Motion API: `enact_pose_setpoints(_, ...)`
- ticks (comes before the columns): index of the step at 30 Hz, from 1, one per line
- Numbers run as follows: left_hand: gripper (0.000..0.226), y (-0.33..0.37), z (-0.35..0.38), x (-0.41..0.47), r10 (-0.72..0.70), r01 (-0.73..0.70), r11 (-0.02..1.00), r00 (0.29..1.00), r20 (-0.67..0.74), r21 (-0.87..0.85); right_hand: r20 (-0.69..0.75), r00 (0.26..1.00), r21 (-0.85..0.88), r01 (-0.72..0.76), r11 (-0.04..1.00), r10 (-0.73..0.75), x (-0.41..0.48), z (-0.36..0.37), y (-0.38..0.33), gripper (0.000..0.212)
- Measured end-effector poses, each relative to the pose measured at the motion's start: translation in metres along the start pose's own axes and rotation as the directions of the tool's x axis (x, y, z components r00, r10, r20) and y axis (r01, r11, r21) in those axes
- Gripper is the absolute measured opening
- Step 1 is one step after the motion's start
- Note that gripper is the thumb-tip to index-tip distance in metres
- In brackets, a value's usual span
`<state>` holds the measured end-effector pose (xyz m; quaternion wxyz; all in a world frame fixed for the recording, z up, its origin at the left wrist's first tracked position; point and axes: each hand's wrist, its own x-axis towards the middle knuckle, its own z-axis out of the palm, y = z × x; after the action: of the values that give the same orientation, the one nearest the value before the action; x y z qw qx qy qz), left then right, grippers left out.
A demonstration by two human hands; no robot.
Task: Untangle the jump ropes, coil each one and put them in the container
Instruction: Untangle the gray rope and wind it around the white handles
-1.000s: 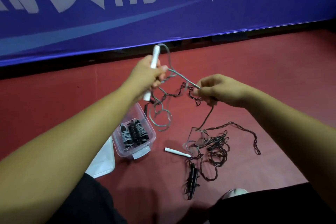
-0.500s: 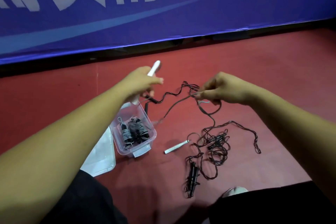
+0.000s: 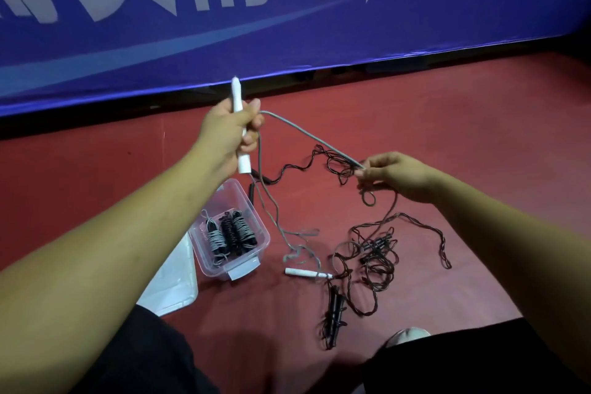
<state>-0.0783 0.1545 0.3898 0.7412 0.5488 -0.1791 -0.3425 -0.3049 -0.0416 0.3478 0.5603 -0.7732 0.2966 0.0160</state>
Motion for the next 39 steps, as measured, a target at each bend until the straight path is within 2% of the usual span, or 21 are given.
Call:
enact_pose_setpoints(2, 0.025, -0.002, -0.005, 0.005, 0.011, 0.006, 0.978, 0.997, -0.081, 0.210, 0.000, 0.999, 0.023, 0.039, 0.999, -0.039, 0.001, 0.003, -0.006, 0.017)
enact_pose_setpoints(3, 0.026, -0.003, -0.011, 0.008, 0.065, -0.009, 0.901, 0.991, -0.114, 0.435, 0.003, 0.998, 0.013, 0.063, 0.998, -0.063, 0.000, 0.006, -0.013, 0.018)
enact_pose_setpoints(4, 0.025, -0.004, -0.016, 0.011, 0.131, -0.012, 0.740, 0.983, -0.127, 0.673, 0.002, 0.996, -0.024, 0.089, 0.996, -0.089, 0.000, 0.009, -0.019, 0.020)
enact_pose_setpoints(5, 0.023, -0.004, -0.018, 0.011, 0.174, -0.020, 0.581, 0.980, -0.100, 0.813, 0.006, 0.993, -0.089, 0.117, 0.989, -0.117, 0.000, 0.013, -0.026, 0.022)
enact_pose_setpoints(6, 0.021, -0.005, -0.018, 0.009, 0.168, -0.048, 0.505, 0.985, -0.043, 0.862, 0.020, 0.990, -0.169, 0.144, 0.975, -0.143, -0.001, 0.018, -0.034, 0.022)
enact_pose_setpoints(7, 0.021, -0.007, -0.013, 0.004, 0.121, -0.100, 0.527, 0.992, 0.041, 0.844, 0.042, 0.985, -0.246, 0.170, 0.954, -0.165, -0.003, 0.023, -0.042, 0.022)
enact_pose_setpoints(8, 0.025, -0.011, -0.005, -0.003, 0.051, -0.143, 0.612, 0.989, 0.142, 0.778, 0.066, 0.980, -0.302, 0.198, 0.933, -0.187, -0.006, 0.028, -0.050, 0.022)
enact_pose_setpoints(9, 0.029, -0.015, 0.005, -0.010, -0.031, -0.144, 0.702, 0.972, 0.232, 0.697, 0.086, 0.973, -0.329, 0.230, 0.916, -0.213, -0.008, 0.034, -0.058, 0.020)
enact_pose_setpoints(10, 0.031, -0.018, 0.016, -0.018, -0.107, -0.126, 0.745, 0.947, 0.304, 0.655, 0.095, 0.966, -0.333, 0.257, 0.907, -0.239, -0.010, 0.039, -0.064, 0.018)
enact_pose_setpoints(12, 0.030, -0.023, 0.032, -0.029, -0.217, -0.117, 0.730, 0.895, 0.390, 0.674, 0.073, 0.953, -0.315, 0.302, 0.900, -0.294, -0.012, 0.045, -0.075, 0.014)
enact_pose_setpoints(14, 0.019, -0.026, 0.036, -0.031, -0.233, -0.118, 0.742, 0.878, 0.419, 0.660, 0.033, 0.946, -0.314, 0.316, 0.895, -0.323, -0.009, 0.044, -0.078, 0.013)
enact_pose_setpoints(17, 0.014, -0.017, 0.030, -0.020, -0.133, -0.091, 0.785, 0.941, 0.310, 0.613, -0.026, 0.960, -0.276, 0.261, 0.925, -0.279, -0.005, 0.031, -0.065, 0.019)
enact_pose_setpoints(20, 0.022, -0.007, 0.017, -0.009, -0.028, -0.055, 0.875, 0.986, 0.165, 0.480, -0.079, 0.964, -0.412, 0.202, 0.889, -0.255, 0.001, 0.013, -0.043, 0.026)
enact_pose_setpoints(25, 0.025, -0.011, 0.001, -0.001, -0.020, 0.012, 0.893, 1.000, 0.014, 0.449, -0.070, 0.974, -0.590, 0.136, 0.796, -0.217, 0.010, 0.008, -0.022, 0.019)
enact_pose_setpoints(28, 0.025, -0.012, -0.005, 0.005, -0.023, 0.034, 0.895, 0.999, -0.030, 0.445, -0.171, 0.926, -0.653, 0.149, 0.742, -0.336, 0.012, 0.006, -0.015, 0.021)
enact_pose_setpoints(31, 0.024, -0.012, -0.014, 0.009, -0.031, 0.061, 0.894, 0.997, -0.075, 0.444, -0.311, 0.855, -0.509, 0.219, 0.832, -0.415, 0.010, 0.003, -0.020, 0.021)
enact_pose_setpoints(34, 0.023, -0.011, -0.025, 0.015, -0.010, 0.090, 0.895, 0.983, -0.183, 0.436, -0.303, 0.878, -0.444, 0.215, 0.870, -0.371, 0.008, 0.002, -0.019, 0.042)
enact_pose_setpoints(35, 0.022, -0.010, -0.031, 0.017, -0.009, 0.107, 0.890, 0.976, -0.218, 0.444, -0.325, 0.882, -0.450, 0.172, 0.876, -0.340, 0.008, -0.002, -0.016, 0.038)
enact_pose_setpoints(36, 0.021, -0.009, -0.037, 0.019, -0.022, 0.131, 0.875, 0.972, -0.232, 0.466, -0.357, 0.885, -0.444, 0.121, 0.888, -0.299, 0.007, -0.007, -0.013, 0.024)
enact_pose_setpoints(37, 0.018, -0.009, -0.043, 0.019, -0.050, 0.156, 0.849, 0.975, -0.216, 0.504, -0.372, 0.893, -0.398, 0.093, 0.913, -0.253, 0.004, -0.013, -0.011, 0.012)
enact_pose_setpoints(39, 0.009, -0.011, -0.049, 0.014, -0.139, 0.182, 0.765, 0.983, -0.117, 0.618, -0.343, 0.926, -0.205, 0.089, 0.975, -0.157, -0.002, -0.017, -0.009, 0.024)
